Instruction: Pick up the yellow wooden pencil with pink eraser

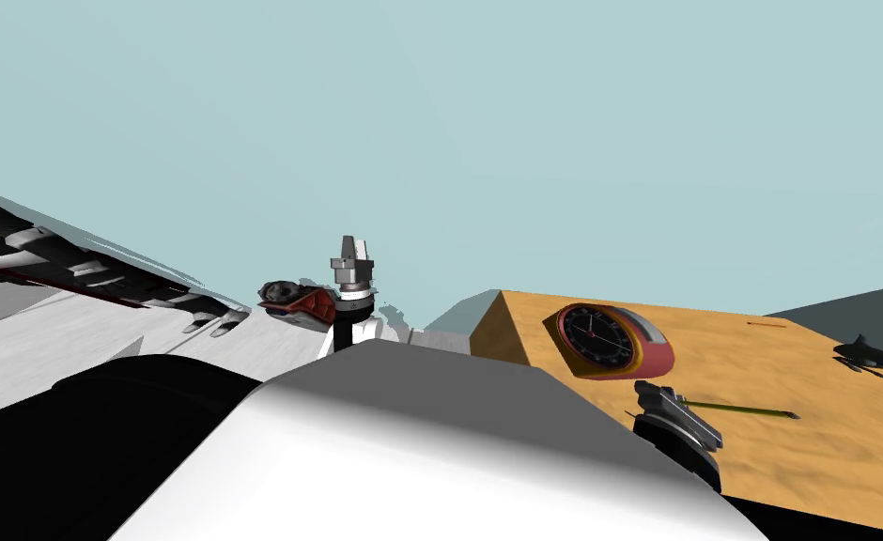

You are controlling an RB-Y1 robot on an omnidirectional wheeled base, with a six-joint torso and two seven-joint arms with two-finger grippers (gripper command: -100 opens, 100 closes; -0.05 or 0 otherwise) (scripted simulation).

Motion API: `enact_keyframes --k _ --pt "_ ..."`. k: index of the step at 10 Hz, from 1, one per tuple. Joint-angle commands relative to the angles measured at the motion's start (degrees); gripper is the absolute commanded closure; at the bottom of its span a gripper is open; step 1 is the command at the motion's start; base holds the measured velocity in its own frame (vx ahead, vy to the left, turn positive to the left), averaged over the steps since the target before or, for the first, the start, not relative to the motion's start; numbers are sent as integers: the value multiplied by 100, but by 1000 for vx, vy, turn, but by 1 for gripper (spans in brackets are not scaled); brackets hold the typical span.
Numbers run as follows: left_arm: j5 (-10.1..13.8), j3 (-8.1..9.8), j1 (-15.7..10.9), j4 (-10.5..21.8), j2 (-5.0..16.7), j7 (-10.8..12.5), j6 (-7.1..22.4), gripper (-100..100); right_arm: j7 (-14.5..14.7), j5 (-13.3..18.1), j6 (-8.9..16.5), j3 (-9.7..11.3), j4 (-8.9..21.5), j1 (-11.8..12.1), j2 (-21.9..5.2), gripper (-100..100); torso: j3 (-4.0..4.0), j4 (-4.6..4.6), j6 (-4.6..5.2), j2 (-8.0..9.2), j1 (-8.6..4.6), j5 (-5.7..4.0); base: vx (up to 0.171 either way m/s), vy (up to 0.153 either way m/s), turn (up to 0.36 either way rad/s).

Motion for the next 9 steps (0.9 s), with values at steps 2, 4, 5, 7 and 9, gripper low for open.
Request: enact_keyframes --k 2,4,5,7,9 --pt "0 1 1 0 0 0 0 0 -134 78 151 -65 -366 381 279 100 -3 -2 2 -2 -10 -2 32 -45 64" --pt "0 0 0 0 0 0 0 0 -134 78 151 -65 -677 381 279 100 1 -1 -1 4 11 7 -1 3 -15" --pt "0 0 0 0 0 0 0 0 -134 78 151 -65 -726 381 279 100 1 1 -6 3 19 13 -6 5 9" --pt "0 0 0 0 0 0 0 0 -377 229 267 -258 -1137 784 675 100 -3 0 -5 -5 7 6 45 -49 161" --pt "0 1 1 0 0 0 0 0 -620 379 383 -451 -1582 1109 973 100 0 2 2 0 3 8 33 -40 74"
